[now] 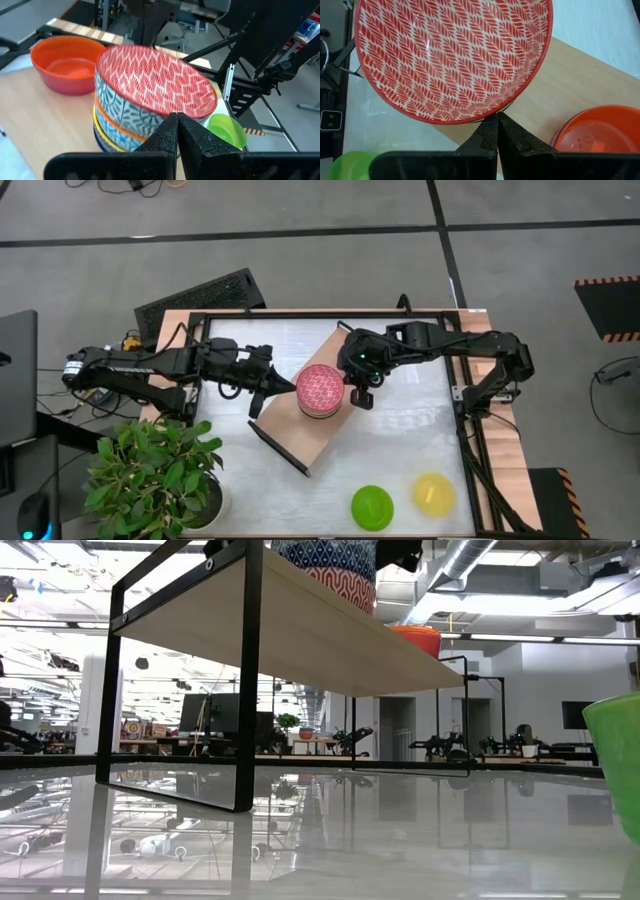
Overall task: Place and stack bowls onto a shelf
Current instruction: Adjust the stacked patterned bowls on the shelf, then stack the yellow bowl on top of the orange bowl on the shelf
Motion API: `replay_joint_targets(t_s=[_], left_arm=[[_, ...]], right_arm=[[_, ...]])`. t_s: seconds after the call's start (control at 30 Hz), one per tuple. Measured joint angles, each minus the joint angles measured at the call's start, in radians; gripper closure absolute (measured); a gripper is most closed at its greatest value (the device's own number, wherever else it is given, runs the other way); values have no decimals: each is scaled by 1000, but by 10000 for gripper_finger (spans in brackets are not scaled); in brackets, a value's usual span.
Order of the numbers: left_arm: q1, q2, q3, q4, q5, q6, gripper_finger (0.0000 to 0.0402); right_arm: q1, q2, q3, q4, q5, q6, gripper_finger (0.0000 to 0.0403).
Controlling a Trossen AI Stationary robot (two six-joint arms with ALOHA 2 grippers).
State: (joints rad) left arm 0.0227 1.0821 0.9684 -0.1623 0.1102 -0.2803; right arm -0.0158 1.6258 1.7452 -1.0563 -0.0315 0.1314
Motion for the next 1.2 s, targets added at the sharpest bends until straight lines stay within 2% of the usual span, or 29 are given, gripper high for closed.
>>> replay_joint_targets(t_s=[0.6,0.8,1.07,1.2], left_arm=[[0,0,-1,-43,-3,-21,401],[0,-10,-2,-58,-50,-19,401],[0,-14,-2,-75,-45,-35,401],[0,-58,-2,-130,-76,-20,401]], right_arm=[[0,-1,0,3,1,3,380],[-13,-2,2,-8,3,41,365],[-20,-4,37,-117,44,75,356],[-9,-5,96,-257,57,189,355]])
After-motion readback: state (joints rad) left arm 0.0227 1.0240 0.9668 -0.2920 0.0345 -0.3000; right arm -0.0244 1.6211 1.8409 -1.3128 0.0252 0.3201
